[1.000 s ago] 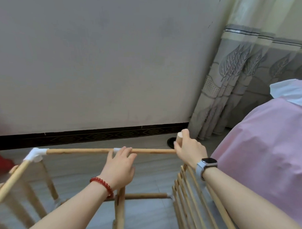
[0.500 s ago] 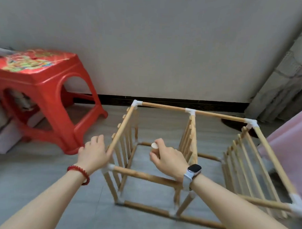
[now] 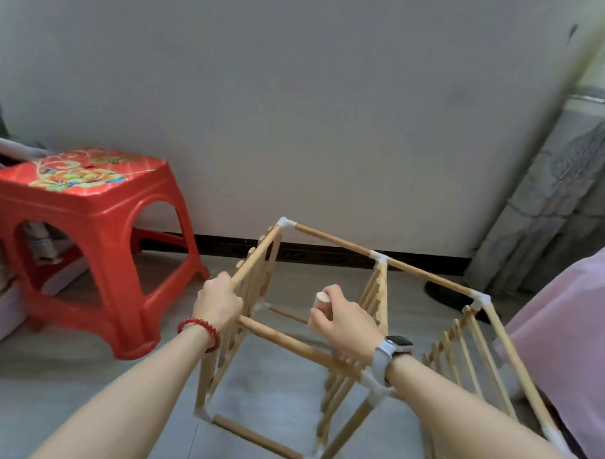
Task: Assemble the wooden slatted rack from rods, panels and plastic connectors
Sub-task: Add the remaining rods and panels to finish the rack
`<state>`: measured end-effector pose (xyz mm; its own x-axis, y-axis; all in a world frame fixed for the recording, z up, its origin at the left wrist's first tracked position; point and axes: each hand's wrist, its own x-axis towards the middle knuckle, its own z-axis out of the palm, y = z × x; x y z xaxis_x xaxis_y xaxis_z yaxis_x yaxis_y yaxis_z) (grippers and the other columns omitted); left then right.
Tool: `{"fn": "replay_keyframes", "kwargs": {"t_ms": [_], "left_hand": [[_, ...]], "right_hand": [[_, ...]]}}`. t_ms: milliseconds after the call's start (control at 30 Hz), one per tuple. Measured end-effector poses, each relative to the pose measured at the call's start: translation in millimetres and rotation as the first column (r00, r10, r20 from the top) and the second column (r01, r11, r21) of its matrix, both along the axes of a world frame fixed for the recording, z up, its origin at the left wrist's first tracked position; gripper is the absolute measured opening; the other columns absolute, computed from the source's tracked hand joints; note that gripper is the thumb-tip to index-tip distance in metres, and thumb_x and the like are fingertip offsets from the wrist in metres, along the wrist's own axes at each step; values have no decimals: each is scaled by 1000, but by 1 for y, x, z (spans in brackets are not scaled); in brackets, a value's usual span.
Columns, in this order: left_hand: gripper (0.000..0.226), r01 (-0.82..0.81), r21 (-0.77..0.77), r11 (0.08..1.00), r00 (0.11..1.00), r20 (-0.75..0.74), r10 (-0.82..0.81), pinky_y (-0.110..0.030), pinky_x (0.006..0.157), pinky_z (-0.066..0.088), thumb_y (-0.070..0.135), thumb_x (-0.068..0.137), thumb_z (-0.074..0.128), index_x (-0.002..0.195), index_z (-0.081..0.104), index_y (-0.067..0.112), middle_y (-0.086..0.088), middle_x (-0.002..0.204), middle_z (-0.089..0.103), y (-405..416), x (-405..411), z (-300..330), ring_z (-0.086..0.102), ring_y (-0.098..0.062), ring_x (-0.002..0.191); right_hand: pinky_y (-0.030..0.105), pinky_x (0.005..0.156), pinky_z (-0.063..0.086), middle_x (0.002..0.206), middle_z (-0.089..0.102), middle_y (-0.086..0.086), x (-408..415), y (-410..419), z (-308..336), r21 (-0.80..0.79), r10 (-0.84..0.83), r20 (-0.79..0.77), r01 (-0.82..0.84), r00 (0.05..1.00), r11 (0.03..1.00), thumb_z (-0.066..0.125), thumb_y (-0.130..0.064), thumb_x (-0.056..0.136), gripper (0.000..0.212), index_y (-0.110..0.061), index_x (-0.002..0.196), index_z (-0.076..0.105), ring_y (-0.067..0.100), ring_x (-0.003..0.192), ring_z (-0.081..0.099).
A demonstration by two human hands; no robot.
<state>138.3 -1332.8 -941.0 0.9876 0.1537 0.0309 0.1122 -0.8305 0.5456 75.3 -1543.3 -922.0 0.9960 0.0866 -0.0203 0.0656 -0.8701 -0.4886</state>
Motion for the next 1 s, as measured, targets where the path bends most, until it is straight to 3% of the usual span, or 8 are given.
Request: {"fn": "replay_keyframes", "kwargs": {"t_ms": [100,233,333,433,533,667,833,1000], "left_hand": [[9,75,103,992,984,156,-91,-33,64,39,1,81,44,80,44,11,-4,73,49,-2,20,70,57,-35,86],[12,135,316,939,925,300,-233,-32,65,37,6,81,49,88,44,14,-12,94,61,-23,19,152,59,-37,92],[14,162,467,869,877,336,-344,-32,65,35,6,84,48,90,39,15,-8,103,60,-42,4,181,59,-34,91],[27,133,592,795,792,418,-445,-30,63,36,3,85,44,109,44,16,-1,109,58,-54,-22,183,62,-27,90],[41,241,554,797,662,507,-552,-30,70,45,2,86,42,123,47,18,3,117,58,-60,-52,167,63,-24,92],[32,453,465,761,616,453,-644,-34,80,49,6,89,42,118,55,15,3,120,58,-75,-100,153,63,-25,96],[37,538,455,710,618,360,-699,-36,84,49,0,83,45,116,58,12,0,119,59,-112,-137,144,62,-27,98],[37,591,328,737,621,398,-675,-34,73,51,-5,85,48,117,56,11,-5,119,45,-162,-157,139,60,-27,80]], "right_hand": [[43,81,50,98,61,1,17,3,39,145,-42,69,31,997,989,41,-39,95,26,-23,115,37,25,88,61],[41,83,49,96,61,-2,29,1,87,366,-134,182,59,974,929,44,-37,95,23,-23,112,38,20,90,59],[36,80,49,84,67,-13,27,-13,115,526,-211,310,18,927,851,47,-32,93,9,-26,98,43,12,84,61],[29,70,47,80,67,-25,17,-35,134,566,-263,420,-24,869,824,48,-29,93,6,-30,91,43,0,69,59],[28,68,44,79,67,-21,1,-55,131,593,-316,437,-6,842,805,48,-29,93,3,-29,94,46,-1,67,58],[22,68,45,85,68,-5,-39,-69,117,683,-320,415,-59,852,728,48,-29,95,10,-22,102,45,5,72,61],[15,64,44,73,66,-20,-77,-90,101,731,-388,409,-42,826,682,44,-26,98,7,-26,92,41,-8,66,59],[16,43,42,80,59,1,-93,-125,100,787,-469,320,45,823,615,40,-26,100,4,-27,103,38,4,48,53]]}}
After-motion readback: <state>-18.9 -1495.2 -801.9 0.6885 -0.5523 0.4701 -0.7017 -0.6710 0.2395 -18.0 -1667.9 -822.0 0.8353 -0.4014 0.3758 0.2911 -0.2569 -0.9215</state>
